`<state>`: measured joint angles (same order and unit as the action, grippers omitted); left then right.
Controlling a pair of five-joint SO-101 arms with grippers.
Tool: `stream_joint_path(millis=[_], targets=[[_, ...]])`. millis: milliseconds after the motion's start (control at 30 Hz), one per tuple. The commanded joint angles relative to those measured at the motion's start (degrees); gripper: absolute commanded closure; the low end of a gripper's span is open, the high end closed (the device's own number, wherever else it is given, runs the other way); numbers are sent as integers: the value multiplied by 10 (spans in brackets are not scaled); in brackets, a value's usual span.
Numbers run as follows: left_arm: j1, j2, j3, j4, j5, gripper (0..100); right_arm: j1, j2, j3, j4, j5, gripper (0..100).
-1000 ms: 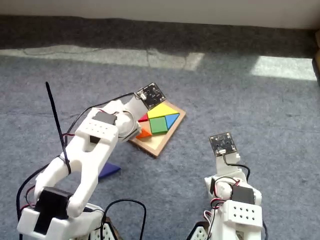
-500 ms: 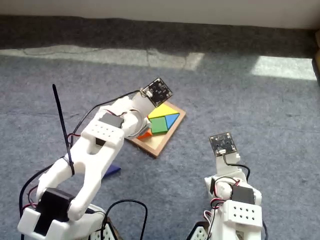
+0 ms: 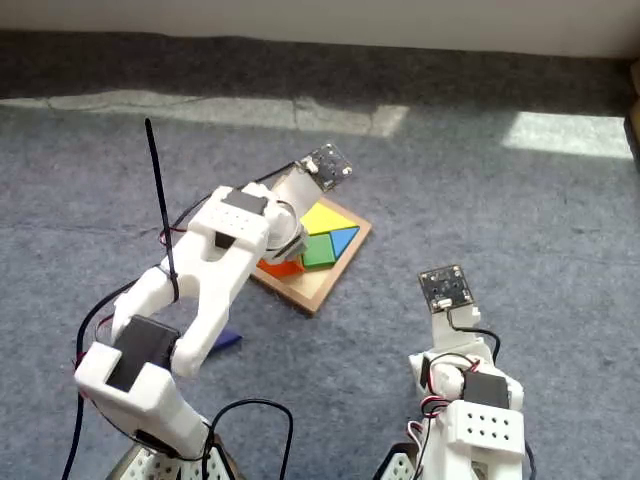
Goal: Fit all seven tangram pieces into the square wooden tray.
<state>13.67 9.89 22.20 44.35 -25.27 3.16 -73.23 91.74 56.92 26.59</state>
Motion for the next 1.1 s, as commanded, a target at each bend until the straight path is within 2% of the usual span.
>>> stream_joint_path(millis=[0, 400, 533, 800, 1067], targets=[[-6, 16, -39, 9, 4, 786, 14, -1, 5, -15, 0, 814], [-9, 105, -138, 9, 4, 787, 14, -1, 5, -15, 0, 814], [-10, 80, -140, 18, 4, 787, 14, -1, 5, -15, 0, 814], [-29, -17, -139, 113, 4, 787, 14, -1, 5, -15, 0, 814], [-40, 6, -91, 120, 1, 787, 14, -1, 5, -15, 0, 814]])
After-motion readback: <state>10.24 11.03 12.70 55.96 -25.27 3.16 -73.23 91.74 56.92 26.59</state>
